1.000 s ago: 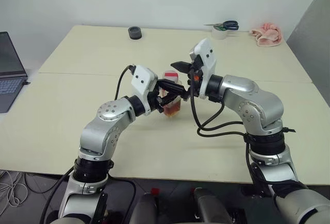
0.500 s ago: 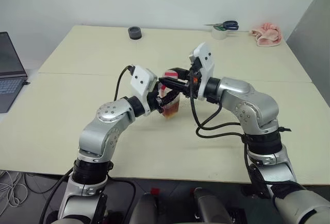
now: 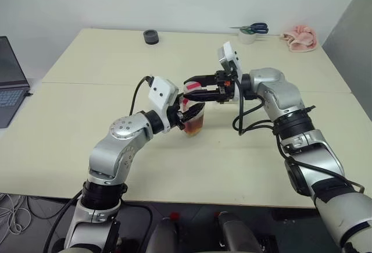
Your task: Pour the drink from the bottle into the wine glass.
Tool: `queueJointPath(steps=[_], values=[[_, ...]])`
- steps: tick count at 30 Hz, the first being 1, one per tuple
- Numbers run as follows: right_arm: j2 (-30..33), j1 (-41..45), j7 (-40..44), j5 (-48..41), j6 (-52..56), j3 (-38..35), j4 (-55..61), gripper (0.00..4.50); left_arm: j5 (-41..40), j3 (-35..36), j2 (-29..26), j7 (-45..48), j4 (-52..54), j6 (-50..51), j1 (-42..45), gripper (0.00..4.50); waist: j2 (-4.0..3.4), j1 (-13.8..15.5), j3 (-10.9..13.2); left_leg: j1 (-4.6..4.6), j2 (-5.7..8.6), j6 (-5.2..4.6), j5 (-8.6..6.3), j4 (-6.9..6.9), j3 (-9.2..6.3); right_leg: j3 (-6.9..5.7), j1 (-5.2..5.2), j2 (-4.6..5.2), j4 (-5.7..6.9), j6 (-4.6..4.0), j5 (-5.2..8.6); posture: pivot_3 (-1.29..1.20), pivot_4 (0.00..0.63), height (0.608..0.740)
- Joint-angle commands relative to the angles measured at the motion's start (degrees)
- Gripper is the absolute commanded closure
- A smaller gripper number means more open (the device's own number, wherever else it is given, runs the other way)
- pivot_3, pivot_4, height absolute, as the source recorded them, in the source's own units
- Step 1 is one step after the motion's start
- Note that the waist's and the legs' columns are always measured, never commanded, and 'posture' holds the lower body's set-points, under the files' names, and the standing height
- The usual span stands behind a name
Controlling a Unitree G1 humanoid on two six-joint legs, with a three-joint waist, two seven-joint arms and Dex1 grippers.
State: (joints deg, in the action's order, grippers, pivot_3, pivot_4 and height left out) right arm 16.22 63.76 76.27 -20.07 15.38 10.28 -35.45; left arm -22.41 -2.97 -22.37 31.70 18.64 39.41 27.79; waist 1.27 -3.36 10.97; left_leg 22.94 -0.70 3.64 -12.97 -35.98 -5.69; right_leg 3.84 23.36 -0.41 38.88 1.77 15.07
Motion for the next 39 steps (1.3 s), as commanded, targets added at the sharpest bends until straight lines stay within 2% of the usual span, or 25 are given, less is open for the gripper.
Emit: queueJointPath(steps=[1,2,9,10,14,18,24,30,37,39], values=[[-0.14,2.64,0.81,0.28,-0.68,-1.7,-0.9,2.56,-1.49,0.75,-0.23,0.15,4.66,-0.16,0.12,2.38,0.0,0.07,0.0,0.0,0.02,0.0,0.0,0.0,0.0,0.0,0.0,0.02,0.0,0.0,0.0,0.0,0.15,0.74],[-0.06,2.78,0.91,-0.12,0.23,-2.19,-0.8,2.56,-1.52,0.83,-0.33,0.08,4.83,-0.03,-0.01,2.38,0.0,0.09,0.0,0.01,0.02,0.0,0.0,-0.01,0.0,0.0,0.0,0.03,0.0,0.0,0.0,0.0,0.15,0.74],[1.18,1.44,-2.61,-0.35,3.13,-4.43,4.85,0.18,-1.24,0.58,-0.44,0.13,4.42,0.1,0.36,2.39,-0.01,0.12,0.01,0.0,0.02,0.01,0.0,-0.01,-0.04,-0.03,0.0,0.03,0.03,-0.01,-0.01,0.0,0.15,0.74],[1.57,0.99,-3.24,-0.28,3.99,-4.48,6.27,0.0,-1.18,0.51,-0.44,0.15,4.32,0.08,0.44,2.39,-0.01,0.13,0.01,0.0,0.02,0.01,0.01,-0.01,-0.04,-0.03,0.0,0.03,0.03,-0.01,0.0,0.0,0.15,0.74],[3.43,-2.42,-8.2,-0.29,9.73,-4.9,15.34,0.0,-0.54,0.15,-0.46,0.15,3.58,-0.44,0.67,2.39,-0.01,0.15,0.01,0.0,0.02,0.01,0.0,-0.01,-0.04,-0.03,0.0,0.02,0.03,0.0,0.0,0.0,0.15,0.74],[5.08,-8.36,-15.12,-1.93,19.14,-5.47,30.77,0.0,0.23,0.03,-0.19,-0.47,2.58,-0.79,1.09,2.39,-0.01,0.28,0.01,0.03,0.02,0.01,0.0,-0.01,-0.05,-0.03,0.0,0.03,0.01,0.0,0.0,0.0,0.15,0.74],[5.35,-14.98,-25.07,-3.71,30.94,-5.01,47.18,0.0,0.52,-0.2,0.43,-1.03,1.83,-1.07,1.71,2.39,-0.01,0.2,0.01,0.01,0.01,0.01,0.0,-0.02,-0.06,-0.02,0.0,0.02,0.04,0.18,0.11,0.0,0.15,0.74],[-0.52,-15.49,-37.74,-4.67,38.35,-7.23,51.13,0.0,0.78,-0.59,0.71,-0.76,0.89,-1.85,2.06,2.39,-0.01,0.15,0.01,-0.01,0.01,0.01,0.01,-0.05,-0.05,0.01,0.0,0.0,0.06,0.26,0.15,0.0,0.15,0.74],[-4.38,-16.61,-46.24,-5.4,42.92,-7.6,54.3,0.0,0.96,-0.61,0.79,-0.82,0.59,-2.32,1.96,2.39,-0.01,0.19,0.01,0.01,0.02,0.01,0.01,-0.02,-0.04,0.01,0.0,0.01,0.03,0.24,0.14,0.0,0.15,0.74],[-4.57,-17.15,-47.25,-5.9,43.84,-7.61,55.21,0.39,1.0,-0.54,0.75,-0.88,0.74,-2.33,1.78,2.39,-0.01,0.2,0.01,0.02,0.01,0.01,0.01,0.0,-0.06,-0.01,0.0,0.01,0.03,0.24,0.14,0.0,0.15,0.74]])
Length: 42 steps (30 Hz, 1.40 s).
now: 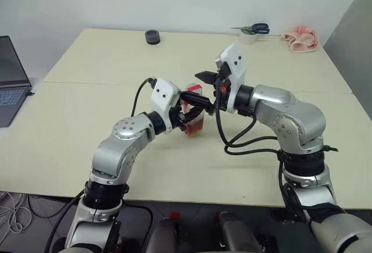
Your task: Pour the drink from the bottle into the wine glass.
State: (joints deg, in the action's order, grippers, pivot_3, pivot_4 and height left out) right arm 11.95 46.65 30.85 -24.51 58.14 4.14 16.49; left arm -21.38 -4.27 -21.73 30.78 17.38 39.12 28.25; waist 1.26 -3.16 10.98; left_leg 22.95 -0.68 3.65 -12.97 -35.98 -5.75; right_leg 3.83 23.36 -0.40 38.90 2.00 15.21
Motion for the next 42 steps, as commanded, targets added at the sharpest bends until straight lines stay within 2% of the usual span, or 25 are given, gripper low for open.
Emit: queueJointPath(steps=[1,7,12,15,17,20,23,26,32,35,42], values=[[-0.39,-0.37,-2.39,-1.65,1.47,-1.42,3.6,0.63,-0.03,0.86,0.05,0.04,2.05,-2.06,1.22,2.39,0.0,0.0,0.0,0.0,0.0,0.0,0.0,0.0,0.01,0.0,0.0,0.0,0.0,0.0,0.0,0.0,0.15,0.74],[-0.16,-1.3,-4.52,-2.0,1.37,-0.75,3.42,2.7,-0.05,1.1,-0.05,-0.07,2.3,-2.12,0.88,2.39,0.0,-0.05,0.0,-0.01,0.0,-0.01,0.0,-0.02,0.01,0.01,0.0,-0.01,0.01,0.03,0.02,0.0,0.15,0.74],[-0.48,-1.11,-4.13,-3.13,1.13,-1.13,2.42,2.72,-0.07,1.28,-0.21,-0.21,2.71,-2.06,0.49,2.39,0.0,-0.06,0.0,-0.01,0.0,-0.01,0.0,-0.02,0.03,0.02,0.0,-0.01,0.0,0.04,0.02,0.0,0.15,0.74],[-0.08,-0.7,-1.11,-4.22,-1.05,-1.06,0.18,2.72,-0.12,1.36,-0.25,-0.33,2.91,-1.94,0.4,2.4,0.0,-0.06,0.0,-0.01,0.0,-0.01,0.0,-0.01,0.03,0.02,0.0,-0.01,0.0,0.03,0.02,0.0,0.15,0.74],[0.8,-0.06,6.2,-7.11,-3.48,-0.57,-3.01,2.72,-0.14,1.31,-0.15,-0.44,2.86,-1.81,0.57,2.4,0.0,-0.06,0.0,-0.01,0.0,-0.01,0.0,-0.02,0.03,0.01,0.0,-0.01,0.0,0.03,0.02,0.0,0.15,0.74],[5.37,0.62,24.38,-10.86,-8.53,2.8,-7.01,2.72,-0.16,0.98,0.15,-0.45,2.53,-1.7,1.06,2.4,0.0,-0.03,0.0,-0.01,0.02,-0.01,0.0,-0.04,0.07,0.03,0.0,-0.01,-0.02,0.04,0.02,0.0,0.15,0.74],[6.18,5.87,34.03,-2.7,-23.94,6.4,-23.69,2.72,-0.19,0.51,0.23,-0.1,2.49,-1.48,1.88,2.4,0.0,-0.21,0.0,-0.04,0.03,-0.02,0.0,-0.05,0.09,0.02,-0.05,-0.01,-0.07,0.05,0.02,0.0,0.15,0.74],[6.38,9.82,40.56,1.44,-32.82,7.62,-34.99,2.72,-0.48,1.07,-0.17,-0.16,3.25,-0.81,2.21,2.4,0.0,-0.92,0.01,-0.13,-0.07,-0.03,0.0,-0.02,0.13,0.09,-0.05,-0.13,-0.01,0.05,0.02,0.0,0.15,0.74],[6.15,12.41,45.15,4.37,-40.24,6.68,-44.44,2.72,-0.65,1.94,-1.44,-0.89,4.73,-0.05,0.96,2.4,-0.01,-0.9,0.01,-0.05,-0.07,-0.01,-0.01,-0.01,0.05,0.04,-0.03,-0.1,-0.01,-0.22,-0.13,0.0,0.15,0.74],[6.47,12.57,44.74,4.01,-37.75,5.96,-44.0,2.72,-0.73,2.08,-1.63,-0.98,4.99,0.08,0.76,2.4,-0.01,-0.7,0.01,-0.02,0.0,0.0,-0.01,-0.01,0.07,0.04,-0.03,0.01,-0.04,-0.22,-0.13,0.0,0.15,0.74],[8.52,11.15,40.37,1.56,-29.06,3.62,-34.64,0.23,-0.6,2.01,-1.49,-1.0,4.62,0.01,1.02,2.41,-0.03,-0.11,0.03,-0.02,0.01,0.0,-0.01,-0.02,0.01,-0.01,-0.03,0.01,-0.01,-0.21,-0.13,0.0,0.15,0.74]])
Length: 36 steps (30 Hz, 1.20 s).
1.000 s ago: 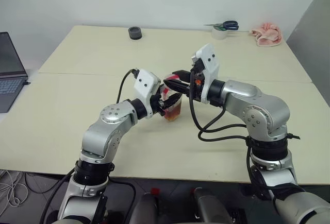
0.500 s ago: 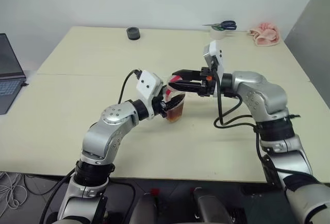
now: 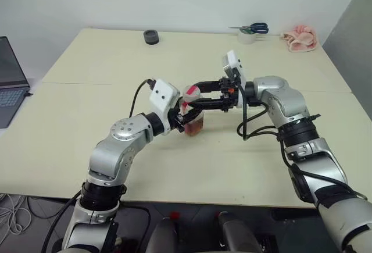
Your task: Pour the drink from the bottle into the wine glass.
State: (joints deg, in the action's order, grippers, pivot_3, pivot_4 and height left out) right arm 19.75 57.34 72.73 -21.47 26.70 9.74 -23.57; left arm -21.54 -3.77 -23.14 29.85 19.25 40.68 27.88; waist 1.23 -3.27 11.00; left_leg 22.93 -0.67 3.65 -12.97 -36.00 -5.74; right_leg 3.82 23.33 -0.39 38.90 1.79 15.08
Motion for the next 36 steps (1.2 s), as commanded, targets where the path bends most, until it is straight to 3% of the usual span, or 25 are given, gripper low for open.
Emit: queueJointPath(steps=[1,11,20,30,33,36], values=[[1.23,-0.03,-4.13,-1.06,3.18,-2.75,8.16,0.01,-0.43,1.43,-0.05,0.0,2.61,-1.65,1.43,2.42,0.0,-0.01,0.0,0.0,0.0,0.0,0.0,0.0,0.01,0.01,0.0,0.0,0.0,0.01,0.01,0.0,0.15,0.74],[4.0,-8.41,-23.5,-3.0,20.9,-6.74,35.02,0.0,0.29,1.13,0.17,-0.01,0.7,-2.71,1.6,2.42,0.0,0.17,0.0,0.02,-0.01,0.0,0.0,0.0,-0.01,-0.01,0.0,0.0,-0.02,0.05,0.03,0.0,0.15,0.74],[-2.93,-12.28,-39.61,-2.36,28.69,-6.07,42.83,0.0,0.37,0.78,0.61,0.49,-0.79,-3.59,2.59,2.42,0.0,0.12,0.0,0.0,-0.01,0.0,0.01,-0.03,0.04,0.06,0.0,-0.02,0.0,0.27,0.16,0.0,0.15,0.74],[-7.96,-12.48,-46.56,-2.94,30.37,-5.35,43.96,0.0,0.61,0.97,0.51,0.52,-0.62,-3.78,2.35,2.42,0.0,0.12,0.0,0.0,-0.01,0.0,0.01,-0.01,0.01,0.04,0.01,-0.02,0.0,0.26,0.15,0.0,0.15,0.74],[-8.92,-12.14,-47.91,-2.67,29.03,-5.88,43.17,0.63,0.72,0.99,0.43,0.45,-0.4,-3.82,1.91,2.42,0.0,0.11,0.0,0.01,-0.01,0.0,0.01,-0.02,0.03,0.05,0.01,-0.02,0.0,0.27,0.16,0.0,0.15,0.74],[-9.05,-11.85,-48.19,-2.88,28.93,-5.97,42.85,1.72,0.75,1.18,0.32,0.26,-0.18,-3.71,1.55,2.42,0.0,0.1,0.0,0.01,-0.01,0.0,0.01,-0.01,0.03,0.05,0.01,-0.02,0.0,0.27,0.16,0.0,0.15,0.74]])
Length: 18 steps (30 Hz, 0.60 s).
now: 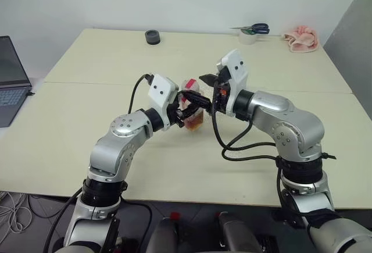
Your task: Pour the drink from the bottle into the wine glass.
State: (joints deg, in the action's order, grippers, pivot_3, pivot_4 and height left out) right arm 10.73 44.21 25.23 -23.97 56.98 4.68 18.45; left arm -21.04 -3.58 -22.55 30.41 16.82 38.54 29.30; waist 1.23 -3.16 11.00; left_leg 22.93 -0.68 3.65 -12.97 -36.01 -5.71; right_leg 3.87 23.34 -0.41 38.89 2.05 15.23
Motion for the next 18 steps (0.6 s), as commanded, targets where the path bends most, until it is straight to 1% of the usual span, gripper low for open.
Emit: queueJointPath(steps=[1,2,3,7,9,11,14,15,17,18], values=[[-0.02,1.3,-0.74,-0.38,-1.43,-0.86,0.71,2.08,0.25,1.04,-0.29,-0.34,2.3,-1.55,0.08,2.42,0.0,-0.01,0.0,0.0,0.0,0.0,0.0,0.0,0.0,0.0,0.0,0.0,0.0,0.0,0.0,0.0,0.15,0.74],[-0.05,1.34,-0.79,-0.4,-1.51,-0.81,0.52,2.44,0.26,1.06,-0.31,-0.39,2.35,-1.53,0.04,2.43,0.0,-0.01,0.0,0.0,0.0,0.0,0.0,0.01,0.0,0.0,0.0,0.0,0.0,0.0,0.0,0.0,0.15,0.74],[-0.09,1.37,-0.81,-0.35,-1.65,-0.65,0.29,2.66,0.25,1.08,-0.32,-0.45,2.41,-1.51,0.0,2.43,0.0,-0.02,0.0,0.0,0.0,0.0,0.0,0.01,-0.01,-0.01,0.0,0.0,0.0,0.0,0.0,0.0,0.15,0.74],[-0.06,1.52,-0.57,0.01,-2.54,-0.02,-0.9,2.66,0.23,1.15,-0.29,-0.77,2.51,-1.44,0.01,2.43,0.0,-0.02,0.0,0.0,0.0,0.0,0.0,0.0,0.0,0.0,0.0,0.0,0.0,0.0,0.0,0.0,0.15,0.74],[0.58,1.81,1.3,0.2,-4.54,0.64,-3.11,2.66,0.17,1.17,-0.29,-0.87,2.45,-1.42,0.1,2.43,0.0,-0.04,0.0,0.0,0.0,0.0,0.0,0.0,-0.01,-0.01,0.0,0.0,0.0,0.0,0.0,0.0,0.15,0.74],[1.49,2.63,4.13,1.03,-8.3,1.39,-7.73,2.66,0.19,1.07,-0.25,-0.91,2.29,-1.44,0.28,2.44,0.0,-0.08,0.0,-0.01,0.0,0.0,0.0,0.0,0.01,0.0,0.0,-0.01,0.0,0.01,0.0,0.0,0.15,0.74],[3.3,6.56,10.81,3.25,-17.95,2.78,-18.84,2.66,0.32,0.8,-0.15,-0.64,2.15,-1.42,0.66,2.44,0.0,-0.19,0.0,-0.03,-0.01,-0.01,0.0,-0.02,0.04,0.01,0.0,-0.03,-0.01,0.01,0.0,0.0,0.15,0.74],[3.86,8.3,14.69,2.57,-20.58,2.87,-22.39,2.66,0.26,0.84,-0.26,-0.5,2.12,-1.37,0.83,2.44,0.0,-0.2,0.0,-0.03,-0.01,-0.01,0.0,-0.02,0.04,0.01,0.0,-0.04,-0.01,0.01,0.0,0.0,0.15,0.74],[5.93,11.64,26.74,1.1,-26.56,3.93,-29.95,2.66,0.22,1.06,-0.65,-0.17,2.1,-1.21,1.16,2.44,-0.01,-0.16,0.01,-0.02,-0.02,-0.01,0.0,-0.01,0.03,0.0,0.0,-0.06,-0.02,0.0,0.0,0.0,0.15,0.74],[6.67,12.78,31.48,0.77,-29.07,4.45,-32.86,2.66,0.26,1.13,-0.81,-0.04,2.06,-1.17,1.26,2.44,0.0,-0.16,0.01,-0.01,-0.01,-0.01,0.0,0.0,0.02,0.0,0.0,-0.05,-0.02,-0.01,-0.01,0.0,0.15,0.74]])
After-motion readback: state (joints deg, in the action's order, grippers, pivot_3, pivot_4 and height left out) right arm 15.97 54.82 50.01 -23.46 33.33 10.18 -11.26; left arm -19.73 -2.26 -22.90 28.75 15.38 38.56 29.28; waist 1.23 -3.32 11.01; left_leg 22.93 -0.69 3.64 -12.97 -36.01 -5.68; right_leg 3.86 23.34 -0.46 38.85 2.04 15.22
